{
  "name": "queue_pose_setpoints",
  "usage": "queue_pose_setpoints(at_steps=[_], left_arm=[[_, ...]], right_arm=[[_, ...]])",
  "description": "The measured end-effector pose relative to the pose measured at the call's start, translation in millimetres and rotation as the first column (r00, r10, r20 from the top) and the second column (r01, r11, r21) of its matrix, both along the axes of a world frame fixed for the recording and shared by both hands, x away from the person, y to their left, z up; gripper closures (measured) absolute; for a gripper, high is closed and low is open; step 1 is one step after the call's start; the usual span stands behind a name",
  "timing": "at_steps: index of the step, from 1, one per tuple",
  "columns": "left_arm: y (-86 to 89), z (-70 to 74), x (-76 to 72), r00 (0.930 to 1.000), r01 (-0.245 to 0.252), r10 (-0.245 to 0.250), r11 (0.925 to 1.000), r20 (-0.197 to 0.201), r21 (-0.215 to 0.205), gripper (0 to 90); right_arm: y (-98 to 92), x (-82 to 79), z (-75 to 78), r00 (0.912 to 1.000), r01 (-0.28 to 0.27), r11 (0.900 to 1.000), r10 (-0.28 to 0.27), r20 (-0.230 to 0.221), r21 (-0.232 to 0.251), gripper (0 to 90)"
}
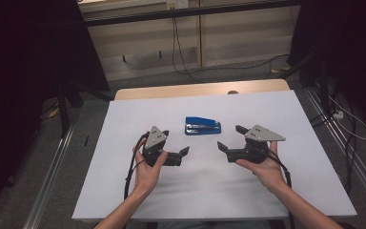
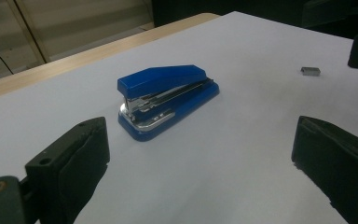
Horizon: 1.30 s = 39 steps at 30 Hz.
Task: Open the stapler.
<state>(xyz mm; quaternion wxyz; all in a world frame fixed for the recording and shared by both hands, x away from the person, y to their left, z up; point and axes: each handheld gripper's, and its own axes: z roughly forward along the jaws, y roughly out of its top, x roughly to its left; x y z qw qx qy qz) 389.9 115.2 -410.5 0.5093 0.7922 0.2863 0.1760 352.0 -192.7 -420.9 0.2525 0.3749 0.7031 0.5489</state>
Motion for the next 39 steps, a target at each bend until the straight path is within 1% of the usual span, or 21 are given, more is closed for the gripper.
queue_pose_setpoints(at_steps=[1, 2, 3, 5, 6, 8, 9, 11, 12, 13, 15, 16, 18, 20, 24, 26, 27, 29, 33, 37, 39], left_arm=[[-1.4, 0.2, 2.6, 1.0, -0.002, 0.002, 1.0, -0.002, -0.003, 4.5], [-2.8, 0.7, 4.9, 0.9999, -0.006, 0.006, 1.0, -0.009, -0.002, 4.5], [-3.9, 0.6, 7.5, 1.0, -0.003, 0.003, 0.9999, -0.005, -0.012, 4.6], [-5.9, 0.3, 11.8, 1.0, -0.006, 0.006, 0.9999, -0.004, -0.012, 4.8], [-7.1, 0.3, 15.0, 0.9999, -0.012, 0.012, 0.9999, -0.004, 0.001, 4.8], [-8.3, 0.2, 20.0, 0.9996, -0.027, 0.027, 0.9996, -0.01, 0.012, 4.8], [-8.9, 0.3, 23.1, 0.9993, -0.034, 0.034, 0.9994, -0.012, 0.011, 4.9], [-8.8, 0.5, 28.4, 0.9989, -0.048, 0.048, 0.9989, -0.004, -0.002, 5.0], [-8.8, 0.2, 31.7, 0.9984, -0.055, 0.055, 0.9984, -0.011, -0.006, 5.3], [-8.7, -0.1, 33.9, 0.9984, -0.054, 0.054, 0.9985, -0.013, -0.001, 5.5], [-8.9, -1.5, 38.4, 0.9977, -0.067, 0.067, 0.9977, -0.012, 0.004, 5.5], [-8.5, -2.1, 40.4, 0.9976, -0.069, 0.069, 0.9976, -0.007, 0.011, 5.5], [-7.9, -3.1, 44.9, 0.9978, -0.064, 0.064, 0.9979, -0.017, 0.013, 5.5], [-7.9, -3.9, 49.6, 0.9969, -0.075, 0.075, 0.9971, -0.021, 0.014, 5.7], [-6.3, -5.3, 61.8, 0.9957, -0.086, 0.086, 0.9962, -0.034, -0.011, 6.9], [-6.2, -4.8, 67.8, 0.9957, -0.088, 0.088, 0.9961, -0.03, -0.004, 6.9], [-5.9, -4.1, 70.0, 0.9947, -0.102, 0.102, 0.9947, -0.014, 0.011, 6.9], [-5.8, -3.8, 73.6, 0.9944, -0.105, 0.105, 0.9944, -0.007, 0.012, 6.9], [-5.9, -3.9, 80.2, 0.9921, -0.125, 0.125, 0.9921, -0.003, 0.004, 6.9], [-9.0, -6.6, 86.8, 0.9916, -0.129, 0.129, 0.9916, -0.007, 0.004, 6.8], [-9.7, -8.6, 90.0, 0.9922, -0.124, 0.124, 0.9922, -0.011, -0.009, 6.8]], right_arm=[[4.1, 4.0, 0.9, 0.9999, -0.011, 1.0, 0.011, -0.008, 0.002, 13.3], [4.1, 4.0, 0.9, 0.9999, -0.011, 1.0, 0.011, -0.008, 0.002, 13.3], [6.0, 6.1, 1.3, 0.9998, -0.014, 1.0, 0.014, -0.012, 0.007, 13.6], [10.4, 11.1, 2.1, 0.9995, -0.023, 1.0, 0.023, -0.021, 0.006, 13.2], [14.1, 15.5, 3.3, 0.9991, -0.032, 0.999, 0.032, -0.027, -0.007, 13.3], [15.5, 16.7, 3.7, 0.9991, -0.035, 0.999, 0.035, -0.026, -0.01, 13.3], [18.2, 20.8, 5.2, 0.9991, -0.036, 0.999, 0.036, -0.024, -0.024, 13.4], [19.0, 23.3, 6.1, 0.9988, -0.039, 0.999, 0.038, -0.031, -0.028, 13.5], [19.6, 25.5, 6.9, 0.9987, -0.039, 0.999, 0.038, -0.035, -0.03, 13.7], [21.2, 29.5, 7.8, 0.9986, -0.034, 0.999, 0.033, -0.042, -0.039, 14.7], [23.4, 33.2, 7.4, 0.9991, -0.028, 0.998, 0.026, -0.034, -0.064, 14.7], [23.4, 33.2, 7.4, 0.9991, -0.028, 0.998, 0.026, -0.034, -0.064, 14.7], [26.2, 36.1, 6.3, 0.9987, -0.03, 0.997, 0.028, -0.044, -0.065, 15.8], [29.0, 39.6, 5.9, 0.9986, -0.033, 0.997, 0.03, -0.044, -0.076, 16.7], [32.5, 49.3, 10.2, 0.9982, -0.039, 0.995, 0.035, -0.049, -0.091, 21.0], [35.1, 53.6, 12.1, 0.9978, -0.04, 0.995, 0.035, -0.056, -0.097, 22.3], [36.6, 55.5, 12.7, 0.9972, -0.042, 0.994, 0.035, -0.066, -0.102, 24.0], [39.5, 59.4, 12.2, 0.9962, -0.044, 0.993, 0.035, -0.079, -0.11, 25.1], [45.4, 68.2, 7.5, 0.9961, -0.04, 0.993, 0.031, -0.083, -0.108, 26.4], [51.7, 77.5, 4.4, 0.9959, -0.039, 0.993, 0.03, -0.085, -0.112, 27.1], [54.4, 81.0, 3.6, 0.9974, -0.031, 0.992, 0.023, -0.069, -0.124, 29.9]])
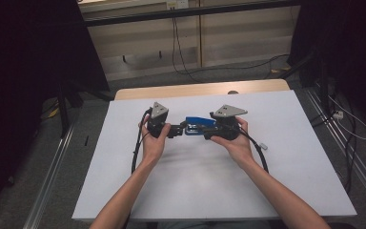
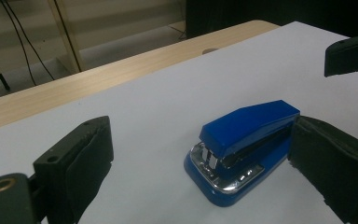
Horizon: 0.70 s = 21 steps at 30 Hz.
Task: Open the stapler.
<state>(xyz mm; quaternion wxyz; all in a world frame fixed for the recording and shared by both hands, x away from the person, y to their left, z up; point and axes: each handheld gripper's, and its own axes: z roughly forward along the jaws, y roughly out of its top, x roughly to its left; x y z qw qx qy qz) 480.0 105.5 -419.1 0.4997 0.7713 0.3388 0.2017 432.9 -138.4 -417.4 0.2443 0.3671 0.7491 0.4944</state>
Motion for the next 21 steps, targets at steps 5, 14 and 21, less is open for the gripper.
queue_pose_setpoints(at_steps=[5, 14, 21], left_arm=[[-0.7, -6.2, 4.9, 0.9998, -0.019, 0.019, 0.9998, 0.005, 0.012, 5.2], [6.3, -9.4, 7.7, 0.9993, -0.031, 0.031, 0.9995, -0.02, 0.001, 3.6], [7.8, -10.8, 9.2, 0.9993, -0.038, 0.038, 0.9989, 0.008, 0.028, 5.1]], right_arm=[[-0.4, 6.4, -3.9, 0.9995, 0.003, 1.0, -0.003, -0.032, -0.019, 40.3], [4.4, 11.3, -14.0, 0.998, -0.029, 0.999, 0.03, -0.056, 0.014, 58.0], [6.7, 15.3, -18.3, 0.997, -0.05, 0.999, 0.05, -0.06, -0.001, 76.3]])
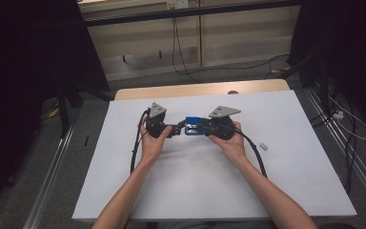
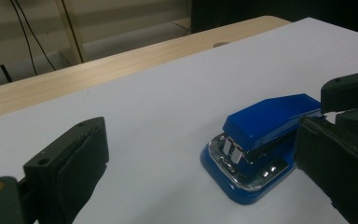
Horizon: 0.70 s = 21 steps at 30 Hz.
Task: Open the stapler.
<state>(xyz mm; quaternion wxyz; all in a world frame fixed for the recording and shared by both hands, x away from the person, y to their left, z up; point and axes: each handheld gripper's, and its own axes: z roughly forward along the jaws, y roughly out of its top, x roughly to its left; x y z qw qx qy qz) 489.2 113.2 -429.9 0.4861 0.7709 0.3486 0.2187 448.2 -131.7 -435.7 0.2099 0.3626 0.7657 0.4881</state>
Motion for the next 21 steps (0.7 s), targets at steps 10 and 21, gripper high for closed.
queue_pose_setpoints(at_steps=[10, 21], left_arm=[[0.3, -4.6, 2.1, 0.9995, 0.006, -0.006, 0.9998, -0.031, -0.021, 4.9], [0.2, -7.7, -1.1, 0.9969, 0.062, -0.06, 0.9974, -0.052, 0.037, 35.6]], right_arm=[[4.0, 2.7, -4.0, 0.9999, -0.011, 1.0, 0.011, -0.013, -0.016, 90.0], [13.1, 3.8, -14.1, 0.9984, -0.039, 0.998, 0.037, -0.042, -0.05, 90.0]])
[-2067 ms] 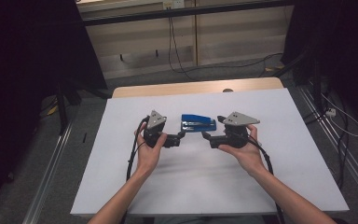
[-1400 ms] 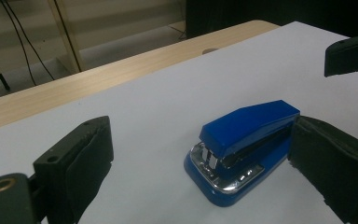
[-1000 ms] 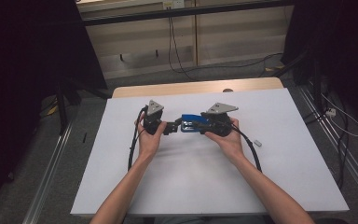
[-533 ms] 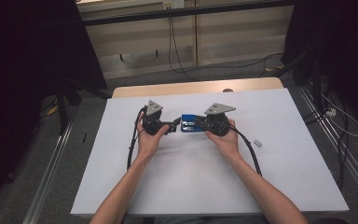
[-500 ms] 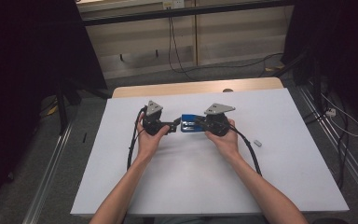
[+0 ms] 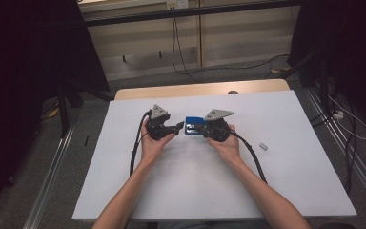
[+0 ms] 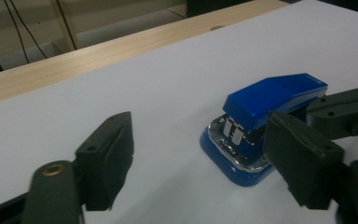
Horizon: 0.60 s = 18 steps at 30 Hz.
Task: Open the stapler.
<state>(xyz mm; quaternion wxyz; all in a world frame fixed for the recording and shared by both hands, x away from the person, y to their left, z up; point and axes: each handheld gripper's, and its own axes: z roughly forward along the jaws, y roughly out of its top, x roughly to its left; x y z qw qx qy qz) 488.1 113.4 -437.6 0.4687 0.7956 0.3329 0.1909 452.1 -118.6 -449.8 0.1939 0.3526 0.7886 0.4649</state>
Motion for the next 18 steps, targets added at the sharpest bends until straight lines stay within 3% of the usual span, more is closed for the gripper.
queue_pose_setpoints(at_steps=[12, 16, 18], left_arm=[[-3.2, -6.5, -1.4, 0.9997, 0.024, -0.024, 0.9992, -0.006, 0.031, 64.1], [-6.5, -8.3, -2.3, 0.9987, 0.05, -0.05, 0.9982, -0.009, 0.032, 75.0], [-7.9, -8.5, -2.5, 0.9972, 0.074, -0.074, 0.9972, -0.009, 0.011, 78.1]], right_arm=[[0.8, 3.3, -5.2, 0.9997, 0.005, 1.0, -0.006, -0.025, -0.021, 90.0], [2.2, 3.3, -6.9, 0.9995, 0.007, 0.999, -0.009, -0.032, -0.041, 90.0], [2.2, 3.9, -7.9, 0.9992, 0.011, 0.999, -0.013, -0.039, -0.044, 90.0]])
